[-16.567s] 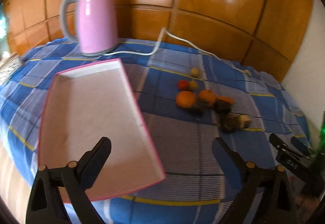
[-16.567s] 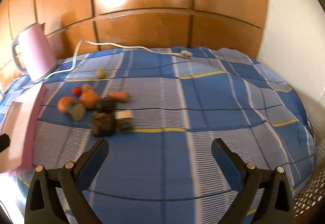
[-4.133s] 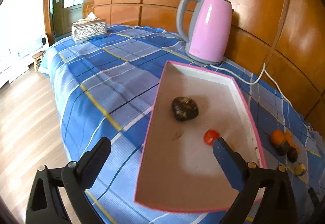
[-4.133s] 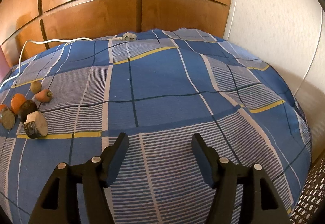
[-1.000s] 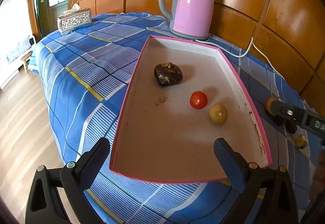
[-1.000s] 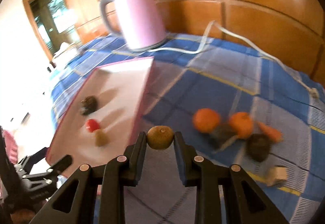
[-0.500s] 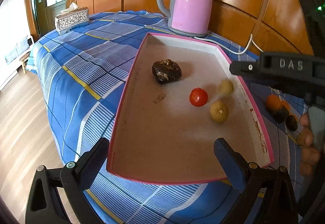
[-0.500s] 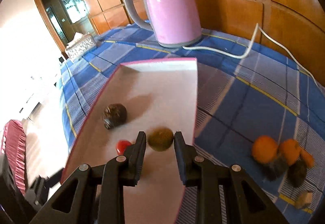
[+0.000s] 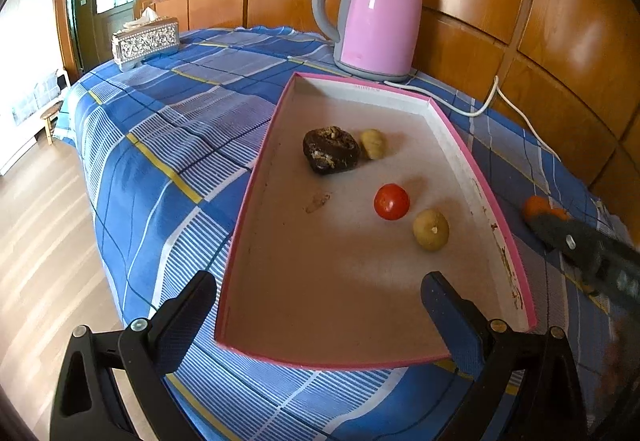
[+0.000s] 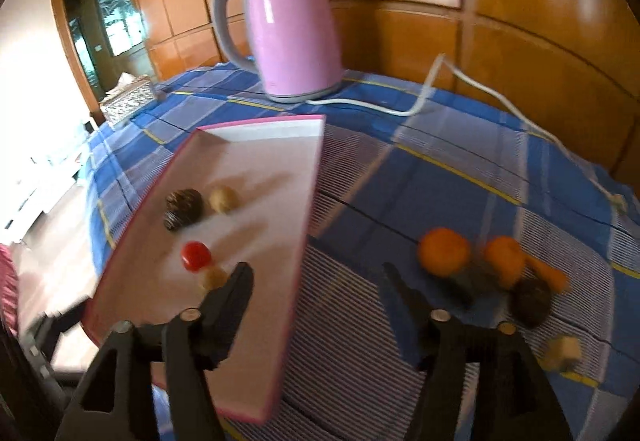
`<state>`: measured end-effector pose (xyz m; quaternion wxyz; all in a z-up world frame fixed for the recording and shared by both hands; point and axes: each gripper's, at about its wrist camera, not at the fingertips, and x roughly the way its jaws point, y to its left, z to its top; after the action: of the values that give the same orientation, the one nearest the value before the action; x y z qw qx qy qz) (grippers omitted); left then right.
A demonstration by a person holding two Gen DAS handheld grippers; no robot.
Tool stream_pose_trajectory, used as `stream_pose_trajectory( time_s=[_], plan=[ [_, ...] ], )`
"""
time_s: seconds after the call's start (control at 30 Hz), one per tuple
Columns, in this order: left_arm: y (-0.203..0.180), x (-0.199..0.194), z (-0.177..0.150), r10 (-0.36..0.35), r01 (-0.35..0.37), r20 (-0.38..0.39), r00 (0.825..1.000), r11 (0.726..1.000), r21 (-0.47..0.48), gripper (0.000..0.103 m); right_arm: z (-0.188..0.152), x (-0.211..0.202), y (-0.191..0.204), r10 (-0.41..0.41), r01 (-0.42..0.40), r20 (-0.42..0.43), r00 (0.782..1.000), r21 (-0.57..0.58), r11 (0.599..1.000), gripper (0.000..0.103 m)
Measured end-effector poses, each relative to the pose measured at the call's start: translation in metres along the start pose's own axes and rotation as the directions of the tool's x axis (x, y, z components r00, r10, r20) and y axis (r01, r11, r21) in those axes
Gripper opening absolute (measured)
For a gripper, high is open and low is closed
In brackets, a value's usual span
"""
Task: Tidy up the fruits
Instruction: 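Move the right gripper away from the tray toward the remaining fruits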
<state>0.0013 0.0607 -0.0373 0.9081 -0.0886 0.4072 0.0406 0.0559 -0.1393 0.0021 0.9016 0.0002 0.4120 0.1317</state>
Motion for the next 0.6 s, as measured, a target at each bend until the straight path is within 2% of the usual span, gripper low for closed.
stream_pose_trajectory(
  time_s=[0.13, 0.3, 0.6],
  plan=[
    [-0.001, -0.003, 0.001, -0.009, 0.009, 0.01, 1.0, 1.0, -0.001, 0.103, -0.016, -0.017, -0.019, -0.068, 0.068, 0.017, 0.998, 0.027, 0.997, 0.07],
    [-0.004, -0.006, 0.001, -0.018, 0.018, 0.009, 1.0, 1.0, 0.005, 0.103, -0.037, -0.036, -0.053, -0.157, 0.152, 0.027, 0.987, 0.124, 0.981, 0.071],
    [-0.007, -0.006, 0.0, -0.016, 0.016, 0.002, 1.0, 1.0, 0.02, 0.103, -0.071, -0.067, -0.121, -0.358, 0.339, 0.017, 0.934, 0.28, 0.898, 0.071]
  ],
)
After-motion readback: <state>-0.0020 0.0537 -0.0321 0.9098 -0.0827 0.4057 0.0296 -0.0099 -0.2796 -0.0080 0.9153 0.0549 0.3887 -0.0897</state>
